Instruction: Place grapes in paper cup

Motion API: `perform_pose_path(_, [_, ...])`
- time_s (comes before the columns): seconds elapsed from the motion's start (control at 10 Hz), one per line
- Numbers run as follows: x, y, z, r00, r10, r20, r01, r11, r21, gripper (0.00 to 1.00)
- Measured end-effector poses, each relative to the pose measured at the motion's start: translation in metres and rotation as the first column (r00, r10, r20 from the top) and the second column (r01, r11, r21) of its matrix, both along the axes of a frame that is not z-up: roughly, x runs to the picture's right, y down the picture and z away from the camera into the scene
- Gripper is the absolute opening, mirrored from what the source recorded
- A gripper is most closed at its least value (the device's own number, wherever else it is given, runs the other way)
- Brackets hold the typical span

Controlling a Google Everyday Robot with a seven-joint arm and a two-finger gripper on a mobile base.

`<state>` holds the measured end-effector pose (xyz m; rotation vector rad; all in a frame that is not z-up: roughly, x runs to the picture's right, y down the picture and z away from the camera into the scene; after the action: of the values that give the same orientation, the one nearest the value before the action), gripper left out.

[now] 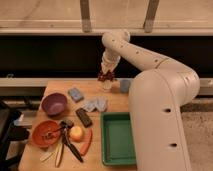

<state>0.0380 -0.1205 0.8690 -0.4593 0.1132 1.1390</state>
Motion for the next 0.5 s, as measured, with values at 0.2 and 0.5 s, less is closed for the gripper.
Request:
perform_pose_path(0.2, [-0.002, -0.006, -0.006, 1.0, -0.002, 0.007, 0.001, 0.9999, 0.014, 0.74])
perform_pose_path(0.5, [0.013, -0.032, -0.023, 0.998, 0.018, -0.062, -0.013, 0.9967, 0.08, 0.74])
